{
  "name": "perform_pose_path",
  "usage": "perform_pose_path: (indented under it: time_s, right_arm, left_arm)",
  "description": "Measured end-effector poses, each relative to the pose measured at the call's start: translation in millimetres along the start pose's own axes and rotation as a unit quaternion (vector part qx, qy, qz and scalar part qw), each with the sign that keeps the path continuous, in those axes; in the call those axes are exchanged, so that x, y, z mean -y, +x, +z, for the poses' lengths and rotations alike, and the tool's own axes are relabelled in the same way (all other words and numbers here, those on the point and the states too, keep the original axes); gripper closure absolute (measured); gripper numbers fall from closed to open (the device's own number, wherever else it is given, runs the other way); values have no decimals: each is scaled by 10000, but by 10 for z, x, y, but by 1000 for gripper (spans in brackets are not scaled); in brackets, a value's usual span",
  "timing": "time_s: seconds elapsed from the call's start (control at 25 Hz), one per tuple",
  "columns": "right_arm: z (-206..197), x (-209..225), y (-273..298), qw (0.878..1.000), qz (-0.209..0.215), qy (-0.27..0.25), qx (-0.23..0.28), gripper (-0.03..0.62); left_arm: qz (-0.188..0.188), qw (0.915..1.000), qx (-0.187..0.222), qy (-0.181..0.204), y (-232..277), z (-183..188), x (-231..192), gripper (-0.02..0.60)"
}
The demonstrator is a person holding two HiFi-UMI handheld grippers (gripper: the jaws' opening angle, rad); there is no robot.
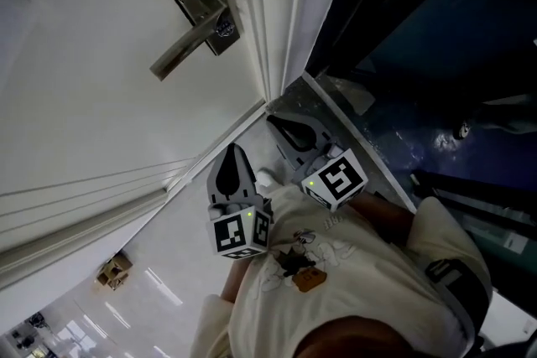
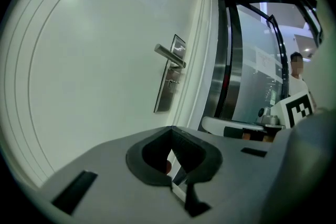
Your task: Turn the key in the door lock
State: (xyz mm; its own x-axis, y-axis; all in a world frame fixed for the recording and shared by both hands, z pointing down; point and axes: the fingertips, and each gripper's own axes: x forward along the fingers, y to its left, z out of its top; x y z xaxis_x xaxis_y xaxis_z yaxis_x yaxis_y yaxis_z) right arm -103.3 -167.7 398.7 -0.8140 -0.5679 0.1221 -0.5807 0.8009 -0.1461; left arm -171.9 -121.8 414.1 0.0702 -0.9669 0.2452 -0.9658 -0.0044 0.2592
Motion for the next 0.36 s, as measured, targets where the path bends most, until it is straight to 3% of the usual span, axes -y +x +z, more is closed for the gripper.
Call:
perform_pose_path:
  time_s: [0.36]
  right_arm:
    - [52,-30,84,10000,-39,14,63,586]
  left_arm:
    - [6,10000,54,-8,-24,45,-26,575]
